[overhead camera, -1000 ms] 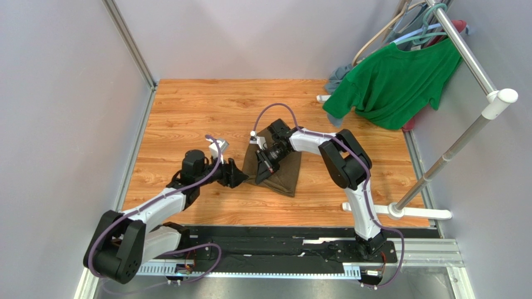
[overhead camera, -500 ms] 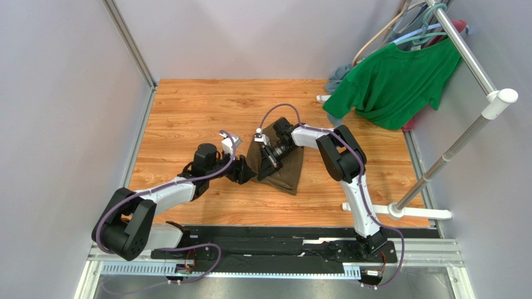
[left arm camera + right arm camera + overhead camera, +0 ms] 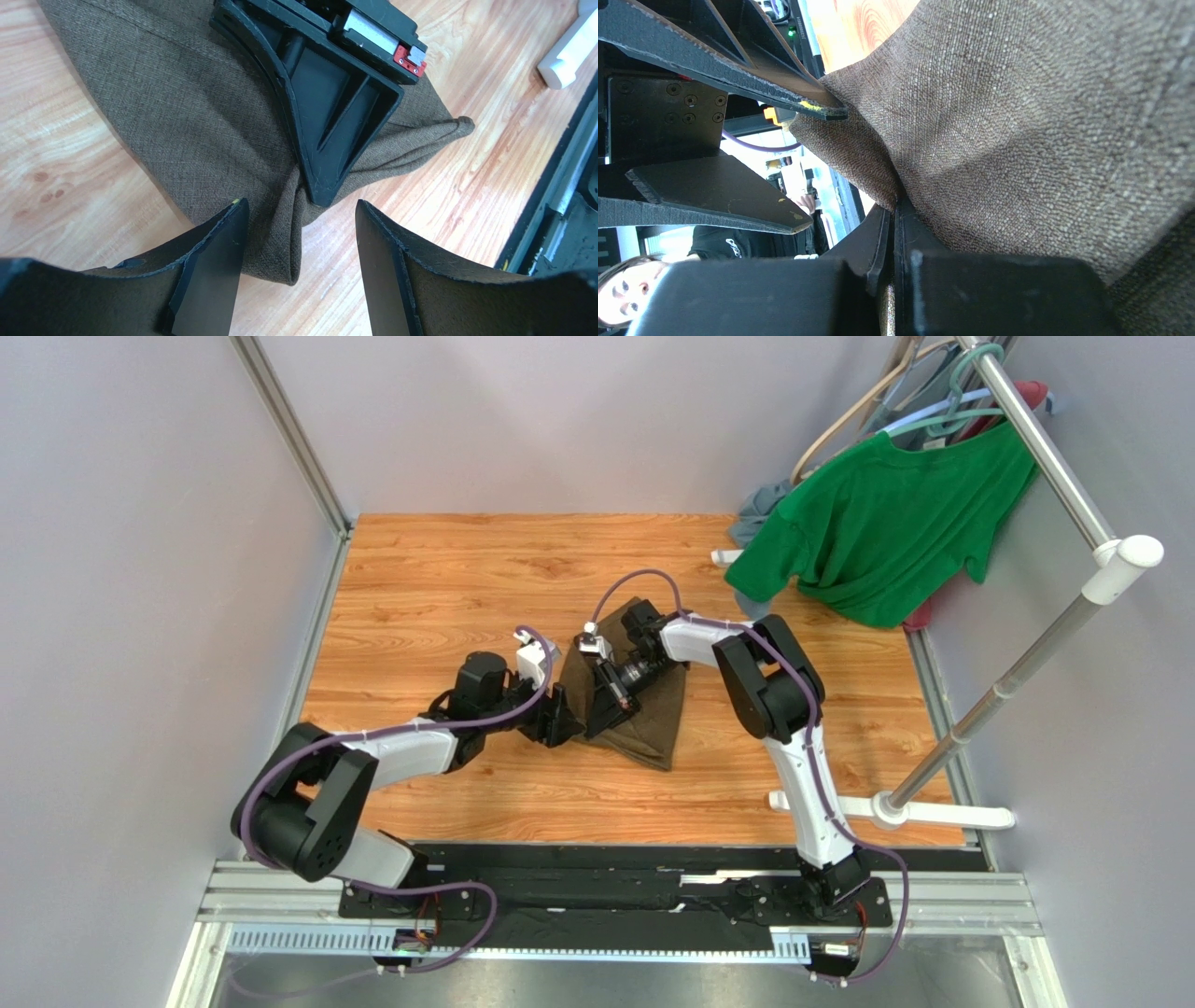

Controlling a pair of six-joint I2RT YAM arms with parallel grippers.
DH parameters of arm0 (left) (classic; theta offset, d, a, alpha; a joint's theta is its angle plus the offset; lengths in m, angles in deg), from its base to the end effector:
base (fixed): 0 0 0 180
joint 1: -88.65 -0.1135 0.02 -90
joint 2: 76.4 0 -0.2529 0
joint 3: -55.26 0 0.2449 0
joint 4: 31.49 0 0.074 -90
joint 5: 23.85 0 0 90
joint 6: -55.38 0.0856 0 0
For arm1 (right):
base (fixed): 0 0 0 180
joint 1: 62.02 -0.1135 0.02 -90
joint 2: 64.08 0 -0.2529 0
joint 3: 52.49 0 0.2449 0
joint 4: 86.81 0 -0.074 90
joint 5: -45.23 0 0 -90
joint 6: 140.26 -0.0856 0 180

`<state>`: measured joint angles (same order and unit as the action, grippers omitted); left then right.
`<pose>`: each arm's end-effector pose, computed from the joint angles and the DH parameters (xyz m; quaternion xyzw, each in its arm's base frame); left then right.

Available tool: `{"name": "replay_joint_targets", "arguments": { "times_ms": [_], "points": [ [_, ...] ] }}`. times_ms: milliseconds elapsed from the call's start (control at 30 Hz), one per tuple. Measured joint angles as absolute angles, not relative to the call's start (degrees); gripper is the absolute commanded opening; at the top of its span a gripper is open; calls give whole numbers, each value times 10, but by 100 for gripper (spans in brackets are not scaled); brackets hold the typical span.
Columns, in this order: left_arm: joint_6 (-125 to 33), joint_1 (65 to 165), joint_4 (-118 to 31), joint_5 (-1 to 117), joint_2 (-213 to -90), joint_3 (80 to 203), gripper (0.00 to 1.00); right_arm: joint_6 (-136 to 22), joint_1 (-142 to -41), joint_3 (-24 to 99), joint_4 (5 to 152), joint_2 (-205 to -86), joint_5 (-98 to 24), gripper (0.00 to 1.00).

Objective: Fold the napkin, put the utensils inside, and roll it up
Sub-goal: Roll the napkin with the utensil

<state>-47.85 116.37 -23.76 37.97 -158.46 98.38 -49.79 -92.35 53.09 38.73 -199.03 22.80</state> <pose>0.2498 -0.1769 0.1326 0.2251 0.8232 -0.3652 0.3718 0.3256 0.2822 0.0663 0.2492 -0.7922 -0.5481 0.0998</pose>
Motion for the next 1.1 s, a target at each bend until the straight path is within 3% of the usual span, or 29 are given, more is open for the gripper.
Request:
{"name": "replay_joint_targets", "arguments": {
  "times_ms": [433,700,800,1100],
  "points": [
    [-469,1172,-274,399,-1627,1021,49,-495,-921,558,371,-2004,230,0],
    [-467,1179,-302,408,-1634,1028,50,-496,-914,563,365,-2014,242,0],
    [-464,1186,-318,416,-1641,1038,42,-496,-911,563,363,-2017,248,0],
    [-454,1188,-357,438,-1673,1073,0,-495,-907,564,361,-2017,248,0]
  ]
}}
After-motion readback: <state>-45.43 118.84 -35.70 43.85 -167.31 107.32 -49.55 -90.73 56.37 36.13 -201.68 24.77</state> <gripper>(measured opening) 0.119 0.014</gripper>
